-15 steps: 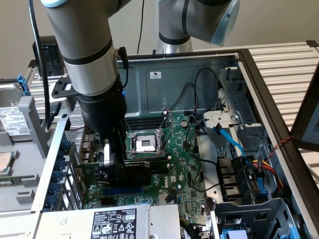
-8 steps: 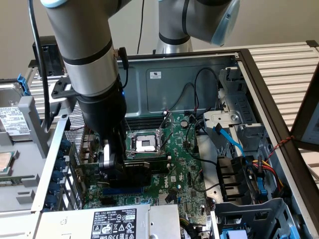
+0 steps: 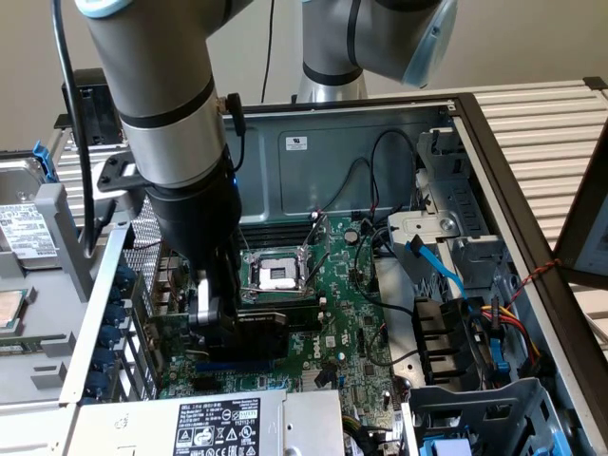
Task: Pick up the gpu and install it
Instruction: 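Insert the gpu into the slot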
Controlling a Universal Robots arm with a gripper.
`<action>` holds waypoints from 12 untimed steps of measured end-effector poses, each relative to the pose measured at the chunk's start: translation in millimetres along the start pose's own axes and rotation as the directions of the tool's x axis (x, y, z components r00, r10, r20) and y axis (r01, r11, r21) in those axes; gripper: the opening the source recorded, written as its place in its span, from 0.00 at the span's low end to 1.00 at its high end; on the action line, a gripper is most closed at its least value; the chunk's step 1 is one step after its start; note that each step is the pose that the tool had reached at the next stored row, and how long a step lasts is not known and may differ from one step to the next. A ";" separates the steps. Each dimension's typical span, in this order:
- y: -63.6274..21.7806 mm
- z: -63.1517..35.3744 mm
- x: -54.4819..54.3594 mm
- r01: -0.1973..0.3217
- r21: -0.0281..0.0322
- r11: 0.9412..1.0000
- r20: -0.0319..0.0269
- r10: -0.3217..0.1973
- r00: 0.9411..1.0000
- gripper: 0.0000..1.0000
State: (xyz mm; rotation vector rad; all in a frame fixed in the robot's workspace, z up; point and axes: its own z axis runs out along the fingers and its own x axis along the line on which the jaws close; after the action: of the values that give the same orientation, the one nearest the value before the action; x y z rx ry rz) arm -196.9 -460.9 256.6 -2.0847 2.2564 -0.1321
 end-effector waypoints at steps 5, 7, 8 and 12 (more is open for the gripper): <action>-0.7 0.1 0.4 0.000 0.000 1.000 0.001 0.000 1.000 0.27; -0.7 0.1 0.4 0.000 0.000 1.000 0.001 0.000 1.000 0.27; -0.7 0.1 0.4 0.000 0.000 1.000 0.001 0.000 1.000 0.27; -0.9 -1.9 0.4 0.000 0.000 1.000 0.001 0.000 1.000 0.27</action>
State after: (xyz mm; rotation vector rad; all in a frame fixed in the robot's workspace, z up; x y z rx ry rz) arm -196.3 -461.3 258.6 -2.0842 2.2559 -0.1310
